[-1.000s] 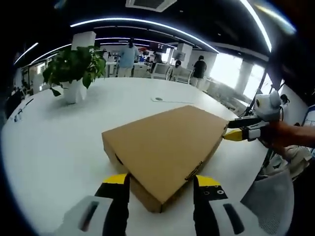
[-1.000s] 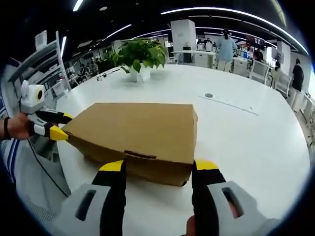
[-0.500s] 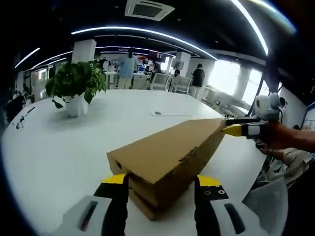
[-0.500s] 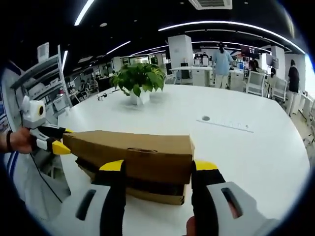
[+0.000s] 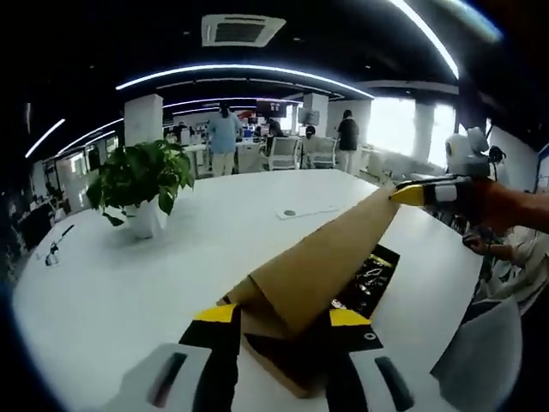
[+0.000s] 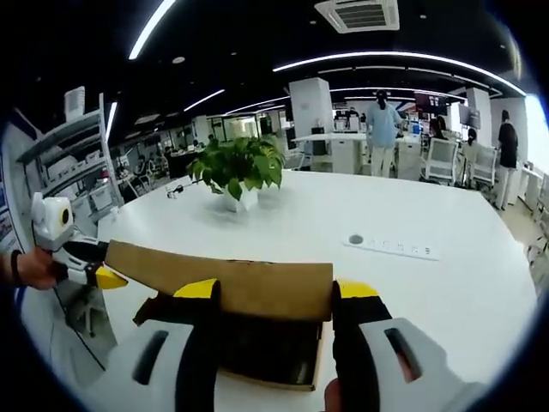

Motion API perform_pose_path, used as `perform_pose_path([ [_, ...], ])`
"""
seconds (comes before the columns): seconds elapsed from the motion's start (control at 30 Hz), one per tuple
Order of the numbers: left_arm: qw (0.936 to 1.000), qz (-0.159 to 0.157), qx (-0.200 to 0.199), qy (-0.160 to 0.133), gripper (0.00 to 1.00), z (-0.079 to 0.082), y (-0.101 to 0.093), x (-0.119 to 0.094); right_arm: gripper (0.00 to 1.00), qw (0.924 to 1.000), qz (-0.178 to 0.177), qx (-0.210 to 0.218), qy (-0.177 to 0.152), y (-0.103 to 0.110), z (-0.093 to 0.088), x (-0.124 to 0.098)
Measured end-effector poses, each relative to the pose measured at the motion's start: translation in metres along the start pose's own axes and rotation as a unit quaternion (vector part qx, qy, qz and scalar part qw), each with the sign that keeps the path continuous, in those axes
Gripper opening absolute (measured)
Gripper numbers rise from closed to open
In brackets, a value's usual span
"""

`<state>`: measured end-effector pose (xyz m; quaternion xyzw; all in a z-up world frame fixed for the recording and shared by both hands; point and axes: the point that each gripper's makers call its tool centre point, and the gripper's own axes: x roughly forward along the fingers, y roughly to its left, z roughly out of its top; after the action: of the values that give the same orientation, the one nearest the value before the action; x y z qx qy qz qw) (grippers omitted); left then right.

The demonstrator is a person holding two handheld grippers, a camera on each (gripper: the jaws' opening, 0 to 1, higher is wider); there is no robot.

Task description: Operate the shoe box by opening the lid, removing the specified soft item, and placing it in the target area until the item is outside and the box remains undamaged.

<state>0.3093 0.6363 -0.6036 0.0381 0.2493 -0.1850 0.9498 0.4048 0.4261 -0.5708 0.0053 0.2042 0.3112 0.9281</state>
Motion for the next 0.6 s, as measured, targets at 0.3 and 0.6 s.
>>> perform_pose_path([
  [0.3, 0.9976, 0.068, -0.007, -0.010, 0.14, 0.014, 0.030, 0.004, 0.46, 1.0000, -0.002, -0.003, -0.007, -0.003, 0.023, 0.014],
  [0.6, 0.9959, 0.088, -0.022, 0.000, 0.09, 0.027, 0.043, 0.010, 0.45, 0.9999, -0.006, 0.006, -0.010, -0.009, 0.040, 0.026],
])
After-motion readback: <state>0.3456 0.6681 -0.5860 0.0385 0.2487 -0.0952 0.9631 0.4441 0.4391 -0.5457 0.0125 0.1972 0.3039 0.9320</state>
